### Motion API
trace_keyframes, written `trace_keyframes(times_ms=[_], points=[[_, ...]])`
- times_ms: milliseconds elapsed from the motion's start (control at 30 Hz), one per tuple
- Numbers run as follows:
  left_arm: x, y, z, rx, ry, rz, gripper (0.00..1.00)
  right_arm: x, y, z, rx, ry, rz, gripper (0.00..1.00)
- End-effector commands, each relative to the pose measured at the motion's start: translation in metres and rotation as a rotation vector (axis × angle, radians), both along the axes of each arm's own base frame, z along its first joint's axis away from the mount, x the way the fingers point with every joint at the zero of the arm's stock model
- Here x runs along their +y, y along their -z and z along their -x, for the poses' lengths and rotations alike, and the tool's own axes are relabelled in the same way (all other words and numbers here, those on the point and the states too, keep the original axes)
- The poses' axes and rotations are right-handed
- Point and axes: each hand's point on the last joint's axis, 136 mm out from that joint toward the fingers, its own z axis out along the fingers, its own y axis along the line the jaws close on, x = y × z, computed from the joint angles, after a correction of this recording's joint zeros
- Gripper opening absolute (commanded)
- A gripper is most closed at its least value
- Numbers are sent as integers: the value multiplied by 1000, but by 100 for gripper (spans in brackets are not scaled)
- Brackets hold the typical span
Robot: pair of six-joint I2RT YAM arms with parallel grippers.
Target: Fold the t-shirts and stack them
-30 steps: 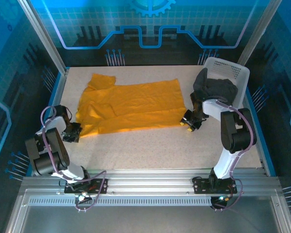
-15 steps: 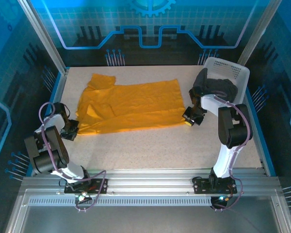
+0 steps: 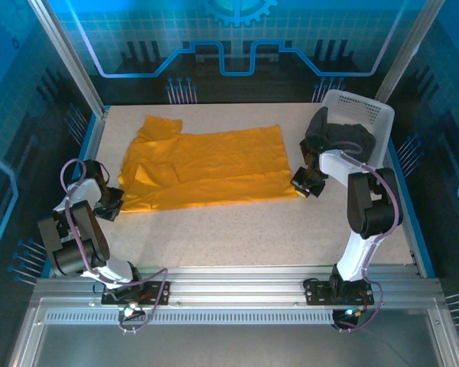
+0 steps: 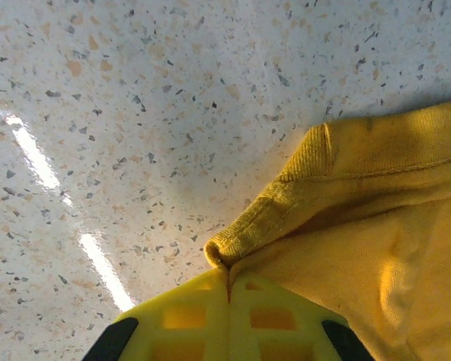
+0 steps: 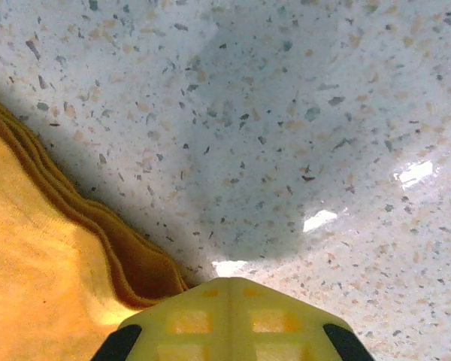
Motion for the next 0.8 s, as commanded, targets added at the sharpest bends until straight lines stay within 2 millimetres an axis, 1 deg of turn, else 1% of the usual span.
trace_keyframes(times_ms=[0,67,100,167,300,500,600,700,767], points=[[-2,-7,0,-11,13,26,0,-1,-5,6,3,14,-1,1],[-2,-8,-1,-11,13,26,0,3,-5,11,1,6,-13,19],[-2,-8,0,-11,15,26,0,7,-6,11,-11,5,-30,22],[-2,-9,0,-13,18,24,0,16,-5,13,-23,0,-62,24],[-3,-8,1,-8,19,26,0,24,1,10,2,-11,-70,28],[-3,-8,1,-8,22,27,0,25,8,1,19,-37,-55,28],[-3,-8,0,-10,22,26,0,24,17,5,63,-37,-49,26],[-3,-8,-1,-14,20,26,0,24,22,6,78,-29,-41,22],[-2,-9,-2,-17,19,26,0,23,20,2,69,-31,-26,14]])
